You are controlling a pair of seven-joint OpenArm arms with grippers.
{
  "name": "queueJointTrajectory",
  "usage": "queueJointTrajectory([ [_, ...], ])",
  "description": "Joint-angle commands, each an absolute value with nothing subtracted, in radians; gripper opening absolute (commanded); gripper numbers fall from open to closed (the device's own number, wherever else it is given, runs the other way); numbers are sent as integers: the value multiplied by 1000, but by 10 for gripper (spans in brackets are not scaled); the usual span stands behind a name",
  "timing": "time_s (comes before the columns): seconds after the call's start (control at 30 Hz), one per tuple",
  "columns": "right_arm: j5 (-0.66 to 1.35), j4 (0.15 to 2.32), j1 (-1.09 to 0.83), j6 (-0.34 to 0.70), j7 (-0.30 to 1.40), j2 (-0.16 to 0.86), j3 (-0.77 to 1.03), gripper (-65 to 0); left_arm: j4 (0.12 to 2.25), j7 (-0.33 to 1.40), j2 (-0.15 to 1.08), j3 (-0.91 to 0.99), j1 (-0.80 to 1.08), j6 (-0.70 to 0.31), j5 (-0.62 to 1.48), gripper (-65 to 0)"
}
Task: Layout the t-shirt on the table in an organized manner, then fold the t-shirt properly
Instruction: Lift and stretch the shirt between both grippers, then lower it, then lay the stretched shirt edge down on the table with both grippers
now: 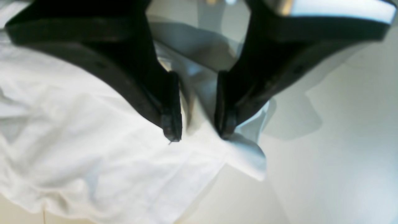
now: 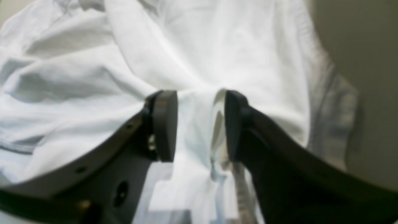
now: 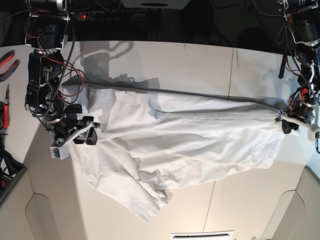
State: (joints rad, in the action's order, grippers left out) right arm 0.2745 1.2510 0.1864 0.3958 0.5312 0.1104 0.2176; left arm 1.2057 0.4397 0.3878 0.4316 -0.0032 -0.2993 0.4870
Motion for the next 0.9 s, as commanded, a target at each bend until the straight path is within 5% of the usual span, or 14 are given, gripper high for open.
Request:
queueJointTrajectory([
  [0.0,288,1288,207,401,510,116,220,-400,1221,414,407,438,-17,-299,497,-434],
  [0.37,428,1590,164,482,710,113,220,-402,1237,416,408,440,-17,-357,523,-434],
  [0.87,415,1653,-19,486,641,68,220,-402,1369,434,407,466,-31,-362,447,-434],
])
